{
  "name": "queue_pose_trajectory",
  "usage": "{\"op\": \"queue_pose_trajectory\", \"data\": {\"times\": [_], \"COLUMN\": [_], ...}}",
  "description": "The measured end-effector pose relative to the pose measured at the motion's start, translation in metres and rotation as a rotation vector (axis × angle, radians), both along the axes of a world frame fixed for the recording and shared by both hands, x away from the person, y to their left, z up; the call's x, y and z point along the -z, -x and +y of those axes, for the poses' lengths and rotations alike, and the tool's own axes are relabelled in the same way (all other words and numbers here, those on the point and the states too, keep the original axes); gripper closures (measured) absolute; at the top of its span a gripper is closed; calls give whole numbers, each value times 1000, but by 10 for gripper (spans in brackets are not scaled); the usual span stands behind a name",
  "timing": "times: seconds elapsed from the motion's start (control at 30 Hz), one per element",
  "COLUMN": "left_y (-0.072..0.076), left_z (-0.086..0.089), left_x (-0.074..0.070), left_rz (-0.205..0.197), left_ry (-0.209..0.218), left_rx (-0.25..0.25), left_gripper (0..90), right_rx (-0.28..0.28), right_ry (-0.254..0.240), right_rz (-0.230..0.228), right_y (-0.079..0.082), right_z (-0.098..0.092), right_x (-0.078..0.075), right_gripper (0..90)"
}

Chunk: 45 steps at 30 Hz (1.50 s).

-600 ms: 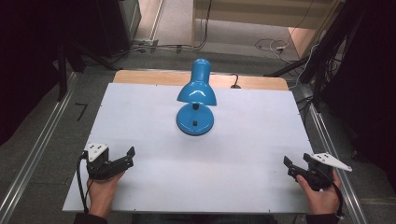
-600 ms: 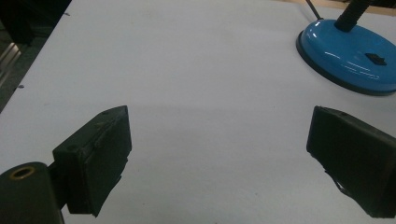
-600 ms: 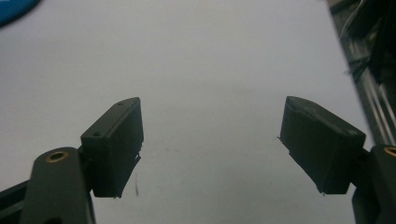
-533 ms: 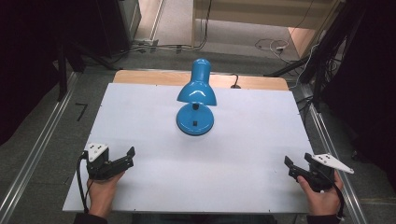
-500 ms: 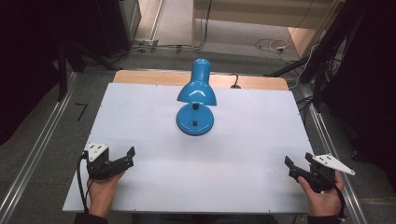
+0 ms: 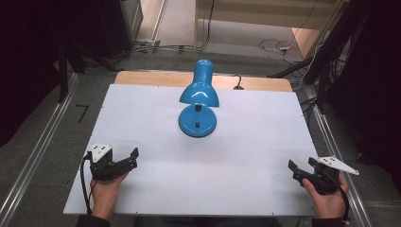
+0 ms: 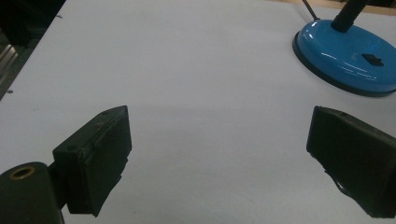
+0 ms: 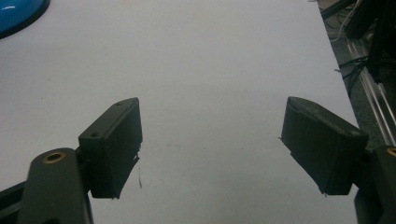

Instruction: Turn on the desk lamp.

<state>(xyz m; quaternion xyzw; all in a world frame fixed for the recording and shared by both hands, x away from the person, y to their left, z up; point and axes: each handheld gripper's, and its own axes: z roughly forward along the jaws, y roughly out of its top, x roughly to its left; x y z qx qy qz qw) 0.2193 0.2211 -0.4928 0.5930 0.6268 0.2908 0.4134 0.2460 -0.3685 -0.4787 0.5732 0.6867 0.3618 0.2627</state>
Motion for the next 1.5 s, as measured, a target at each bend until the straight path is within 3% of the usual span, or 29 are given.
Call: {"op": "queue_pose_trajectory", "data": {"times": [0.7, 1.5], "left_y": [-6, -18], "left_z": [-13, -29], "left_x": [-4, -5], "left_rz": [-12, -15], "left_ry": [29, 22], "left_rx": [26, 54], "left_gripper": [75, 76], "right_rx": [14, 12], "right_ry": [22, 20], "right_rz": [-3, 1], "right_y": [0, 0], "right_z": [0, 1], "right_x": [0, 1], "right_gripper": [161, 158]}}
